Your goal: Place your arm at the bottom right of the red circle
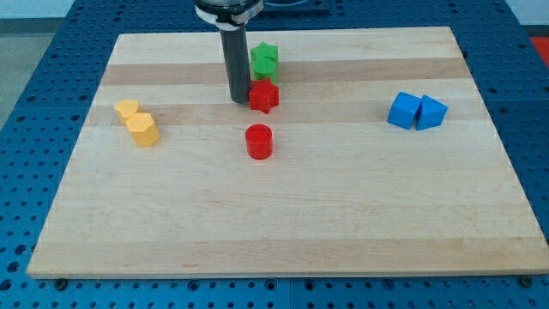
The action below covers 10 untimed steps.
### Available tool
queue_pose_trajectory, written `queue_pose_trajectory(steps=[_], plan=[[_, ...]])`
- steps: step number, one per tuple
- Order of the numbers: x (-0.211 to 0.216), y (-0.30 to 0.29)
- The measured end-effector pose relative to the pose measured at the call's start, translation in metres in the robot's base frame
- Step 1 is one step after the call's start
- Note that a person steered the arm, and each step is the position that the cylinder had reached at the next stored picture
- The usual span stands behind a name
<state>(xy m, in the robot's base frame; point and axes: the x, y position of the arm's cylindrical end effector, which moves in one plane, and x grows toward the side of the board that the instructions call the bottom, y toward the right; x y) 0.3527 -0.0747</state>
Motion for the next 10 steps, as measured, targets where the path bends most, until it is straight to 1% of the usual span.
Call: queue_pose_trajectory(steps=[1,2,3,4,5,6,7,8,9,10], plan=[[0.006,-0.03],[0.061,-0.04],[0.08,-0.04],[0.144,-0.037],[0.184,-0.028],[0.191,-0.006],[0.192,0.055],[0.184,0.055],[0.134,0.055],[0.123,0.055]])
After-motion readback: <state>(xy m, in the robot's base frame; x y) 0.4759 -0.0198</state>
